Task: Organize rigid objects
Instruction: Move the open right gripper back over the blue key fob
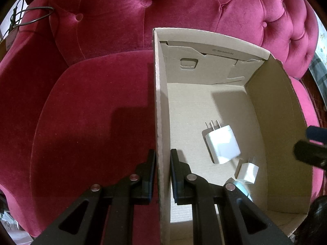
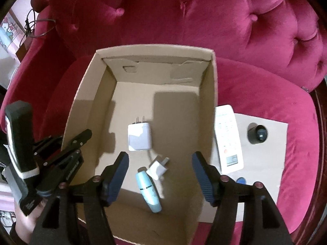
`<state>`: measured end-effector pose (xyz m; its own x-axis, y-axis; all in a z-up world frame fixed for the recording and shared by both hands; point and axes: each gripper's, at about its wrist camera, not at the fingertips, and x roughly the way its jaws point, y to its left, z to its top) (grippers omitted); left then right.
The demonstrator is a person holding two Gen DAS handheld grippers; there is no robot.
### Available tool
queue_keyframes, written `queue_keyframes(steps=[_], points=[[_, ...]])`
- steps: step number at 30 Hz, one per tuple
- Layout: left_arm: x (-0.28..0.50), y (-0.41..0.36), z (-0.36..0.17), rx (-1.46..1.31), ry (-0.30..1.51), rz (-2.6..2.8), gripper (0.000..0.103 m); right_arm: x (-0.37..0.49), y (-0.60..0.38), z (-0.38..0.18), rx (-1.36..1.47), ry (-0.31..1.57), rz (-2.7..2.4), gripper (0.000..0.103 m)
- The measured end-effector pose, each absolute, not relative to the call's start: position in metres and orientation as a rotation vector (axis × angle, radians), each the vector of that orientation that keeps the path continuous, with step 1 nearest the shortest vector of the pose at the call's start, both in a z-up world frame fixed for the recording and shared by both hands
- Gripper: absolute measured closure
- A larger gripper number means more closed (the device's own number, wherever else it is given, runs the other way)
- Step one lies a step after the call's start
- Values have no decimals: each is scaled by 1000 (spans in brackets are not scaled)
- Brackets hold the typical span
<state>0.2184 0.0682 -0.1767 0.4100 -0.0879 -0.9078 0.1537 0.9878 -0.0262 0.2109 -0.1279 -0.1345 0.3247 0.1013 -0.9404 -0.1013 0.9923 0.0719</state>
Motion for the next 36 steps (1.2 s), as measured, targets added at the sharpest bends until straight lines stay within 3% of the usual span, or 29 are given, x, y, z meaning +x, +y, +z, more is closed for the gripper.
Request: queue_keyframes(steps=[3, 17, 36], points=[[219, 68, -177, 66, 1139, -151, 88, 208, -136, -127, -7, 1218, 120, 31], [218, 67, -176, 65, 1138, -150, 88, 194, -184, -116, -14, 1181, 40, 2], [218, 65, -177, 67, 1138, -148, 88, 185, -245, -155, -35, 1197, -64, 1]])
